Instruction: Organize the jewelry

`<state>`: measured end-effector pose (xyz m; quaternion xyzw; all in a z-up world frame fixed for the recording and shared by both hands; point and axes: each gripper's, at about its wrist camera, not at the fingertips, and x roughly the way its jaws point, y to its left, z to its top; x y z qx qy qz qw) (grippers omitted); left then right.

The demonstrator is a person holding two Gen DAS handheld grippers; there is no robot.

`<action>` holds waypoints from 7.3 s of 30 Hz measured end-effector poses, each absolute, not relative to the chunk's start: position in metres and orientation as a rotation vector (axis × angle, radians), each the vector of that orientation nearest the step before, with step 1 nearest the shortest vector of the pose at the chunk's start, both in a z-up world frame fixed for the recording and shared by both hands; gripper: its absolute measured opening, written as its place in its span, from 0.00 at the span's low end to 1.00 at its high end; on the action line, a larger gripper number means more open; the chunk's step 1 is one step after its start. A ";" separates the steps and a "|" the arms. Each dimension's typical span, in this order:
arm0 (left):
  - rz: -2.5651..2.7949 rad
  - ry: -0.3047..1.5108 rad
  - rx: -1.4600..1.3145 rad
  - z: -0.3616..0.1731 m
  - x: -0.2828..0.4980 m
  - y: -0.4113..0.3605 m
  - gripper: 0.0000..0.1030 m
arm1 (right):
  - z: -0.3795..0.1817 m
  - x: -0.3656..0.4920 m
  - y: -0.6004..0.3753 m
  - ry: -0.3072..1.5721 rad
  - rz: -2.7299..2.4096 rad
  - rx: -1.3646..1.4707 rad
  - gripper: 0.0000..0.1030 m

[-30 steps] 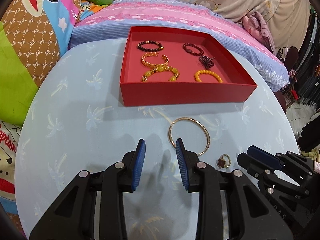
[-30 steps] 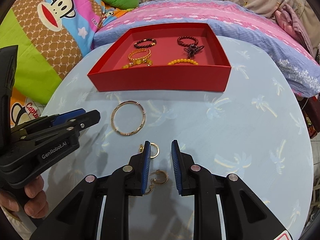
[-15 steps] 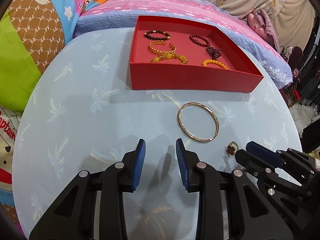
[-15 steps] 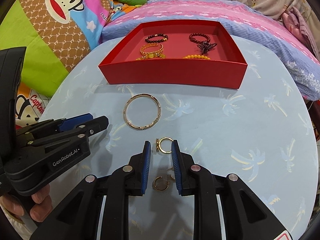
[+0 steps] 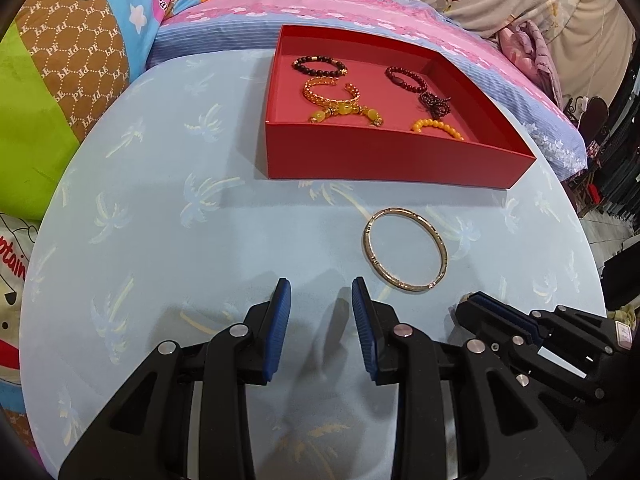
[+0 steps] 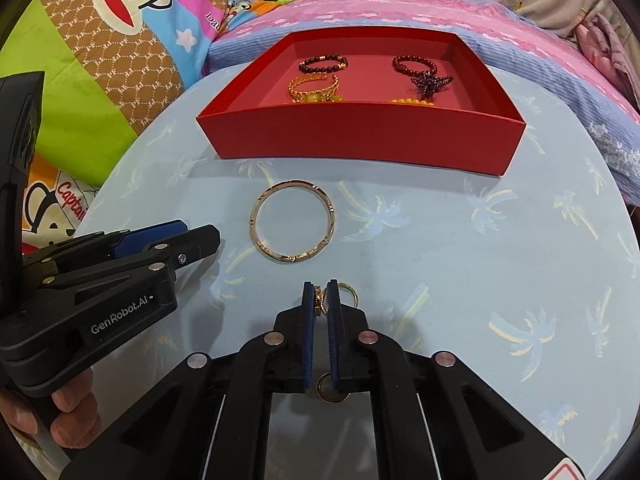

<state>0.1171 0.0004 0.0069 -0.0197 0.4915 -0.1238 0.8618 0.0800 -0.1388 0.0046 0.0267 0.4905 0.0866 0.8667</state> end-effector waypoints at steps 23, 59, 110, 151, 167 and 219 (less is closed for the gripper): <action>-0.319 1.020 0.006 0.003 0.141 -0.063 0.63 | 0.023 0.083 -0.185 0.975 0.092 0.139 0.04; -0.260 0.918 -0.029 0.058 0.134 -0.015 0.55 | 0.063 0.085 -0.198 0.884 0.108 0.211 0.03; -0.248 0.910 0.029 0.046 0.325 -0.076 0.58 | 0.043 0.292 -0.210 0.876 0.089 0.205 0.10; -0.325 0.928 0.054 0.061 0.139 -0.066 0.59 | 0.061 0.096 -0.196 0.919 0.103 0.185 0.13; -0.307 0.996 0.061 0.020 0.065 -0.037 0.59 | 0.015 0.033 -0.189 1.016 0.105 0.151 0.20; -0.285 1.030 0.025 0.014 0.057 -0.030 0.60 | 0.007 0.028 -0.174 1.014 0.136 0.118 0.26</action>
